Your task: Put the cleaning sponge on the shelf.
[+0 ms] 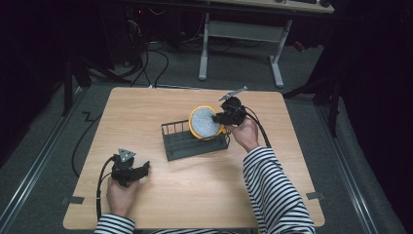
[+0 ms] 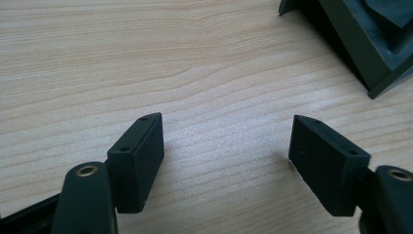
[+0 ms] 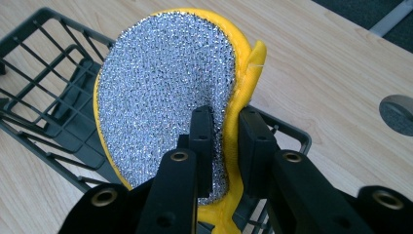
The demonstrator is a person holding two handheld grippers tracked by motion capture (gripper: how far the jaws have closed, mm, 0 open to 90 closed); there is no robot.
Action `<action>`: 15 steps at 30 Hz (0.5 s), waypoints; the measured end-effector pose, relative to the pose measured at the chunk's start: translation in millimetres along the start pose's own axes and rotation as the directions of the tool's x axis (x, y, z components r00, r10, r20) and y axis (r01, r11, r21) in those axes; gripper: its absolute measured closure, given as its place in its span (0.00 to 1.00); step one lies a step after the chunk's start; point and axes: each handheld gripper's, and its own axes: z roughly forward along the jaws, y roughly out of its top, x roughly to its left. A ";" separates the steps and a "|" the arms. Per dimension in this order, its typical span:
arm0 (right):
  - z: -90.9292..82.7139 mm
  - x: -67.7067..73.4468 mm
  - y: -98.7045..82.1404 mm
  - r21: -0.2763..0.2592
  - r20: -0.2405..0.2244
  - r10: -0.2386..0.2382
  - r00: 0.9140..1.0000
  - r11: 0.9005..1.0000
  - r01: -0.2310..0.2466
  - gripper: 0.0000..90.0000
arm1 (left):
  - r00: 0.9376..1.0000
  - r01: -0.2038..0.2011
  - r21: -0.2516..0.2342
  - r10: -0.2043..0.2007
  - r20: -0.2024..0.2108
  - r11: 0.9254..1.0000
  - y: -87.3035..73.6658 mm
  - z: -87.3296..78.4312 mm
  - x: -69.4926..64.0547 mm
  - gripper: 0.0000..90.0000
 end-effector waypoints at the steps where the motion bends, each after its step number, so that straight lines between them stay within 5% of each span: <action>1: 1.0 0.1 -1.6 0.009 0.001 -0.004 1.000 1.000 0.004 0.87 | 1.000 0.000 0.000 0.000 0.000 1.000 0.0 0.0 -0.1 0.33; 15: 4.8 0.6 -7.2 0.051 -0.007 -0.008 1.000 0.999 0.008 0.88 | 1.000 -0.001 0.000 0.001 -0.002 1.000 0.0 0.1 -0.2 0.33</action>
